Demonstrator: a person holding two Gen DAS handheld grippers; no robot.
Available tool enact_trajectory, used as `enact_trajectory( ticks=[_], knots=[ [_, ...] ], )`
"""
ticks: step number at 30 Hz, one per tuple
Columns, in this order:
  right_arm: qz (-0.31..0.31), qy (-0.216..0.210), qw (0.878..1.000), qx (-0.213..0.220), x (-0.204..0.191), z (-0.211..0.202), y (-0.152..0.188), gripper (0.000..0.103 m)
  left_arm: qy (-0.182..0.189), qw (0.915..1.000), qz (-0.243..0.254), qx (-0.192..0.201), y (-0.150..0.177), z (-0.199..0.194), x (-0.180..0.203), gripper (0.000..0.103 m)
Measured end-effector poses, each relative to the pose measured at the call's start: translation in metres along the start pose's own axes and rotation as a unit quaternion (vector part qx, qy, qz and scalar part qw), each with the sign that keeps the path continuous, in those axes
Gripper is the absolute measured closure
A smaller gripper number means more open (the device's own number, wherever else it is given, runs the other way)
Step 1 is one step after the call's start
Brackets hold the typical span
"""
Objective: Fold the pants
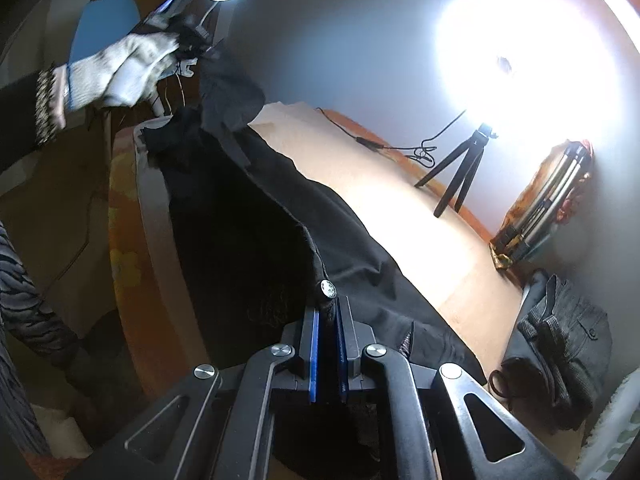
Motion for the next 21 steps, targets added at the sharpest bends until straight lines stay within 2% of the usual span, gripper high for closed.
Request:
enact_trajectory(
  ticks=[2, 7, 10, 14, 17, 20, 21],
  knots=[
    [-0.005, -0.002, 1.000, -0.005, -0.006, 0.003, 0.001, 0.098, -0.016, 0.9998, -0.008, -0.008, 0.012, 0.002, -0.021, 0.100],
    [-0.023, -0.003, 1.000, -0.019, -0.021, 0.007, 0.012, 0.098, -0.091, 0.9954, 0.011, -0.029, 0.037, 0.002, -0.068, 0.100],
    [-0.025, -0.013, 0.999, -0.029, -0.029, 0.011, 0.020, 0.098, -0.125, 0.9906, 0.048, -0.029, 0.043, -0.002, -0.078, 0.100],
    [-0.032, -0.020, 0.998, -0.044, -0.040, 0.019, 0.030, 0.097, -0.140, 0.9858, 0.076, -0.055, 0.050, 0.002, -0.080, 0.096],
    [-0.016, -0.042, 0.998, -0.053, -0.044, 0.022, 0.040, 0.096, -0.156, 0.9828, 0.089, -0.045, 0.046, -0.002, -0.082, 0.083],
    [-0.003, -0.058, 0.997, -0.055, -0.046, 0.020, 0.048, 0.093, -0.164, 0.9820, 0.087, -0.030, 0.039, -0.016, -0.085, 0.080],
    [0.000, -0.062, 0.997, -0.055, -0.046, 0.018, 0.050, 0.089, -0.165, 0.9822, 0.087, -0.026, 0.039, -0.022, -0.085, 0.080]
  ],
)
Point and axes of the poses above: each gripper's, at about its wrist camera, not at the fingertips, and z roughly the way its jaws point, x to its right, y to its underside, the point moved 10 cm from there along z, roughly the way its jaws point, and after that the axes turned 9 degrees about -z, right-handed, at the moved point
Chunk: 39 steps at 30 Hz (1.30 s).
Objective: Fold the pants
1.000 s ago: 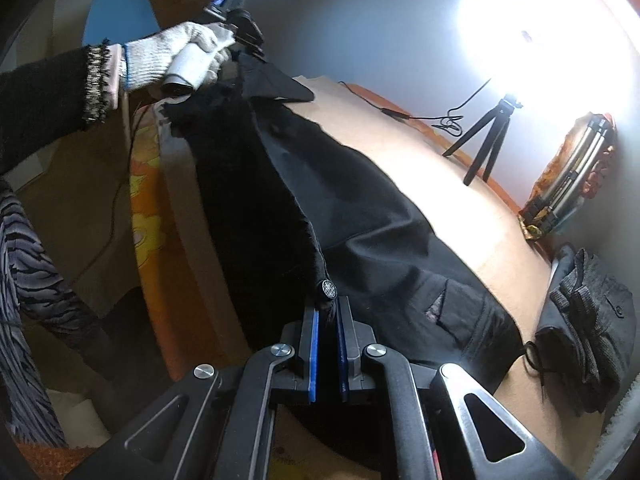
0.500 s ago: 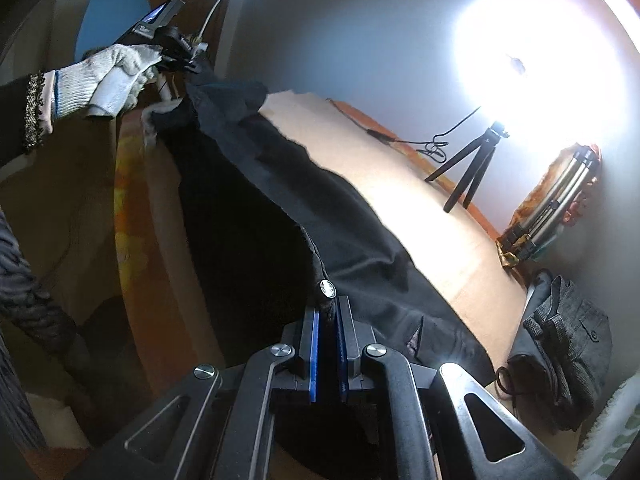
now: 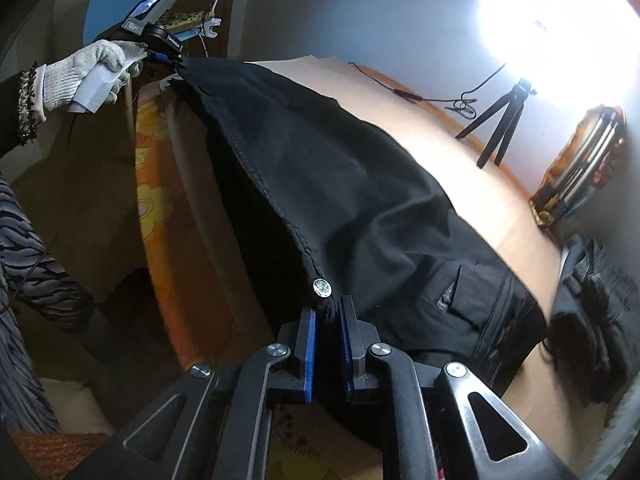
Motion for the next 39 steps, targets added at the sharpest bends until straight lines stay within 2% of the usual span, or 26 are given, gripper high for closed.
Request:
enact_trajectory(
  ticks=[1, 2, 3, 5, 7, 9, 11, 12, 14, 16, 19, 20, 22, 23, 25, 26, 27, 29, 31, 32, 34, 36, 38, 39],
  knots=[
    [0.007, -0.011, 1.000, 0.004, 0.000, -0.003, 0.002, 0.084, 0.000, 1.0000, -0.001, 0.005, -0.001, -0.006, -0.001, 0.080],
    [0.018, -0.034, 0.999, 0.007, -0.001, -0.006, 0.004, 0.073, 0.004, 0.9999, -0.001, 0.011, -0.002, -0.013, -0.002, 0.080],
    [0.032, -0.060, 0.998, 0.015, -0.002, -0.011, 0.006, 0.069, 0.009, 0.9998, 0.003, 0.020, -0.004, -0.022, 0.000, 0.080],
    [0.062, -0.092, 0.993, 0.035, 0.004, -0.025, 0.008, 0.067, 0.028, 0.9989, 0.019, 0.033, -0.002, -0.040, 0.014, 0.080],
    [0.095, -0.106, 0.988, 0.060, 0.016, -0.040, 0.009, 0.063, 0.058, 0.9967, 0.045, 0.036, 0.005, -0.055, 0.040, 0.080],
    [0.146, -0.109, 0.980, 0.079, 0.036, -0.053, 0.015, 0.053, 0.086, 0.9920, 0.086, 0.035, 0.020, -0.066, 0.072, 0.080],
    [0.203, -0.097, 0.970, 0.088, 0.065, -0.060, 0.027, 0.052, 0.125, 0.9836, 0.128, 0.025, 0.043, -0.077, 0.109, 0.079],
    [0.228, -0.090, 0.966, 0.087, 0.076, -0.061, 0.033, 0.052, 0.146, 0.9777, 0.151, 0.015, 0.059, -0.081, 0.130, 0.073],
    [0.272, -0.074, 0.956, 0.078, 0.096, -0.061, 0.050, 0.052, 0.189, 0.9611, 0.201, -0.009, 0.096, -0.092, 0.169, 0.064],
    [0.319, -0.064, 0.943, 0.068, 0.116, -0.056, 0.066, 0.051, 0.217, 0.9449, 0.243, -0.031, 0.131, -0.100, 0.199, 0.064],
    [0.372, -0.065, 0.924, 0.056, 0.135, -0.048, 0.086, 0.050, 0.255, 0.9120, 0.315, -0.064, 0.187, -0.115, 0.239, 0.062],
    [0.383, -0.064, 0.920, 0.055, 0.141, -0.048, 0.091, 0.050, 0.267, 0.8963, 0.347, -0.070, 0.209, -0.122, 0.253, 0.059],
    [0.400, -0.063, 0.913, 0.052, 0.147, -0.046, 0.100, 0.050, 0.279, 0.8769, 0.385, -0.073, 0.235, -0.135, 0.270, 0.054],
    [0.407, -0.065, 0.910, 0.052, 0.150, -0.044, 0.103, 0.050, 0.287, 0.8616, 0.412, -0.074, 0.252, -0.142, 0.281, 0.052],
    [0.423, -0.068, 0.902, 0.051, 0.154, -0.044, 0.111, 0.050, 0.295, 0.8438, 0.442, -0.076, 0.269, -0.152, 0.293, 0.051],
    [0.429, -0.070, 0.899, 0.052, 0.156, -0.044, 0.114, 0.050, 0.299, 0.8300, 0.465, -0.073, 0.282, -0.159, 0.301, 0.050],
    [0.436, -0.073, 0.895, 0.052, 0.158, -0.043, 0.116, 0.050, 0.298, 0.8212, 0.482, -0.069, 0.290, -0.164, 0.305, 0.046],
    [0.452, -0.080, 0.887, 0.053, 0.162, -0.042, 0.122, 0.049, 0.292, 0.7975, 0.525, -0.054, 0.309, -0.170, 0.316, 0.041],
    [0.464, -0.085, 0.880, 0.053, 0.164, -0.042, 0.127, 0.048, 0.286, 0.7785, 0.557, -0.044, 0.325, -0.174, 0.322, 0.041],
    [0.470, -0.086, 0.877, 0.053, 0.166, -0.042, 0.131, 0.047, 0.281, 0.7660, 0.577, -0.037, 0.334, -0.175, 0.327, 0.041],
    [0.477, -0.087, 0.873, 0.054, 0.168, -0.043, 0.133, 0.047, 0.265, 0.7514, 0.604, -0.019, 0.345, -0.174, 0.333, 0.041],
    [0.484, -0.095, 0.868, 0.056, 0.169, -0.043, 0.136, 0.044, 0.243, 0.7423, 0.625, 0.001, 0.351, -0.167, 0.341, 0.041],
    [0.490, -0.104, 0.863, 0.059, 0.169, -0.042, 0.137, 0.042, 0.218, 0.7407, 0.635, 0.018, 0.353, -0.157, 0.348, 0.041],
    [0.493, -0.109, 0.861, 0.060, 0.168, -0.042, 0.138, 0.042, 0.211, 0.7436, 0.634, 0.020, 0.352, -0.152, 0.351, 0.041]
  ],
)
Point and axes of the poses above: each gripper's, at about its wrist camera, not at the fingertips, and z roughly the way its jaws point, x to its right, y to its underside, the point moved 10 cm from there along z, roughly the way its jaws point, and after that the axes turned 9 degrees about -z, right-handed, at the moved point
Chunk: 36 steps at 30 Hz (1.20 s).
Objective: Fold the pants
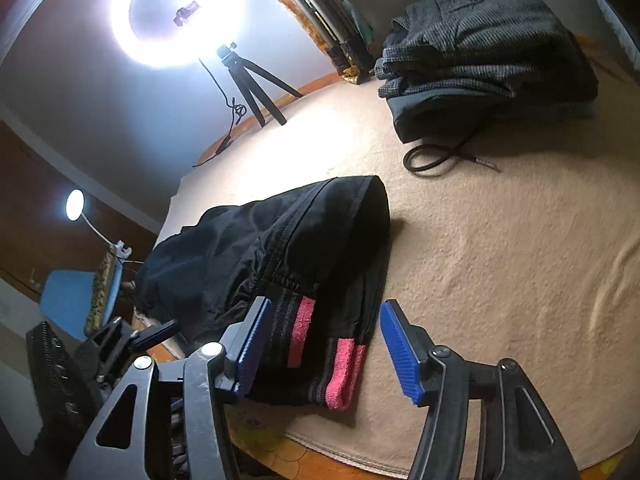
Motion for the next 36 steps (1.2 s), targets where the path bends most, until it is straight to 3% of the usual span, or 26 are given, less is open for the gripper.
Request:
enact_trajectory(
  ticks=[2, 4, 5, 8, 11, 14, 19, 22, 27, 28, 29, 31, 33, 34, 35, 36],
  knots=[
    [0.005, -0.006, 1.000, -0.002, 0.000, 0.000, 0.001, 0.040, 0.015, 0.9996, -0.026, -0.004, -0.003, 0.008, -0.005, 0.041],
    [0.011, -0.015, 1.000, -0.003, -0.001, 0.000, 0.002, 0.038, 0.045, 0.9973, -0.057, -0.008, -0.003, 0.011, -0.007, 0.061],
    [0.014, -0.018, 1.000, -0.004, -0.002, 0.000, 0.003, 0.037, 0.066, 0.9946, -0.079, -0.015, -0.003, 0.014, -0.008, 0.079],
    [0.021, -0.029, 0.999, -0.008, -0.003, 0.003, 0.004, 0.035, 0.133, 0.9771, -0.165, -0.022, -0.004, 0.014, -0.019, 0.090],
    [0.037, -0.045, 0.998, -0.019, -0.005, 0.013, 0.007, 0.033, 0.182, 0.9526, -0.243, -0.009, -0.007, 0.007, -0.036, 0.092],
    [0.064, -0.075, 0.995, -0.029, -0.008, 0.025, 0.009, 0.033, 0.200, 0.9395, -0.278, 0.002, -0.009, 0.000, -0.047, 0.093],
    [0.126, -0.149, 0.980, -0.027, -0.020, 0.044, 0.001, 0.031, 0.212, 0.9342, -0.287, 0.010, -0.016, -0.005, -0.048, 0.093],
    [0.143, -0.166, 0.975, -0.026, -0.026, 0.053, -0.004, 0.028, 0.220, 0.9286, -0.298, 0.011, -0.018, -0.003, -0.050, 0.093],
    [0.162, -0.193, 0.967, -0.048, -0.040, 0.072, 0.001, 0.029, 0.221, 0.9266, -0.304, 0.017, -0.017, -0.005, -0.054, 0.093],
    [0.169, -0.201, 0.964, -0.050, -0.042, 0.074, 0.002, 0.032, 0.221, 0.9262, -0.305, 0.017, -0.016, -0.005, -0.055, 0.093],
    [0.176, -0.214, 0.960, -0.049, -0.046, 0.076, 0.002, 0.044, 0.223, 0.9253, -0.307, 0.017, -0.015, -0.006, -0.054, 0.093],
    [0.173, -0.214, 0.960, -0.045, -0.049, 0.074, 0.001, 0.055, 0.228, 0.9242, -0.305, 0.018, -0.014, -0.008, -0.051, 0.093],
    [0.151, -0.195, 0.969, -0.035, -0.051, 0.065, -0.003, 0.067, 0.234, 0.9260, -0.296, 0.014, -0.012, -0.009, -0.045, 0.093],
    [0.134, -0.180, 0.974, -0.024, -0.052, 0.056, -0.006, 0.083, 0.239, 0.9263, -0.291, 0.009, -0.010, -0.008, -0.040, 0.093],
    [0.119, -0.169, 0.978, -0.016, -0.052, 0.047, -0.011, 0.091, 0.241, 0.9270, -0.288, 0.006, -0.009, -0.007, -0.036, 0.093],
    [0.103, -0.159, 0.982, -0.008, -0.051, 0.038, -0.014, 0.094, 0.243, 0.9281, -0.282, 0.003, -0.008, -0.005, -0.031, 0.093]
  ],
)
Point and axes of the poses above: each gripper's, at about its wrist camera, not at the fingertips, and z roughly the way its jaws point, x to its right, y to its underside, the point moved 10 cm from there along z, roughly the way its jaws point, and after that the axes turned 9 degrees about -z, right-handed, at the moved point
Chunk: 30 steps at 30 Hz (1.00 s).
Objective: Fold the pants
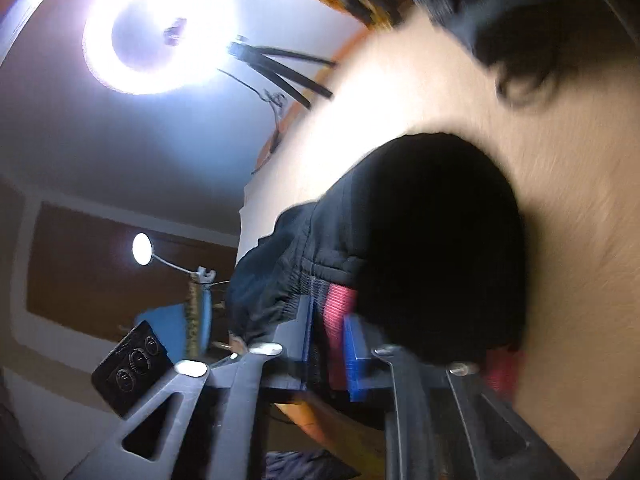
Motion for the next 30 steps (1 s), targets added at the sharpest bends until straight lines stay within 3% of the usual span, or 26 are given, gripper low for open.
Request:
enact_trajectory(
  ticks=[4, 8, 13, 15, 19, 23, 26, 30],
  knots=[
    [-0.055, 0.046, 0.997, 0.018, 0.000, -0.033, -0.002, 0.096, -0.014, 0.9991, 0.031, -0.025, 0.017, 0.019, 0.008, 0.093],
    [-0.054, 0.125, 0.991, -0.010, 0.033, -0.024, 0.013, 0.096, -0.005, 0.9983, 0.034, -0.047, 0.025, 0.023, 0.012, 0.093],
    [-0.091, 0.180, 0.978, -0.052, 0.049, -0.020, 0.037, 0.097, 0.003, 0.9985, 0.021, -0.051, 0.032, 0.004, 0.009, 0.076],
    [-0.103, 0.211, 0.971, -0.052, 0.056, -0.024, 0.037, 0.103, -0.006, 0.9987, 0.017, -0.047, 0.035, -0.004, 0.005, 0.058],
    [-0.105, 0.237, 0.965, -0.030, 0.060, -0.037, 0.024, 0.103, -0.024, 0.9994, -0.006, -0.024, 0.034, -0.029, -0.016, 0.057],
    [-0.169, 0.270, 0.948, -0.005, 0.035, -0.048, 0.015, 0.096, -0.051, 0.9973, -0.049, 0.019, 0.022, -0.065, -0.054, 0.057],
    [-0.200, 0.290, 0.936, 0.014, 0.014, -0.046, 0.007, 0.070, -0.076, 0.9927, -0.081, 0.047, 0.019, -0.091, -0.087, 0.057],
    [-0.226, 0.315, 0.921, 0.042, -0.006, -0.042, -0.007, 0.069, -0.111, 0.9826, -0.128, 0.077, 0.021, -0.130, -0.139, 0.057]
  ],
)
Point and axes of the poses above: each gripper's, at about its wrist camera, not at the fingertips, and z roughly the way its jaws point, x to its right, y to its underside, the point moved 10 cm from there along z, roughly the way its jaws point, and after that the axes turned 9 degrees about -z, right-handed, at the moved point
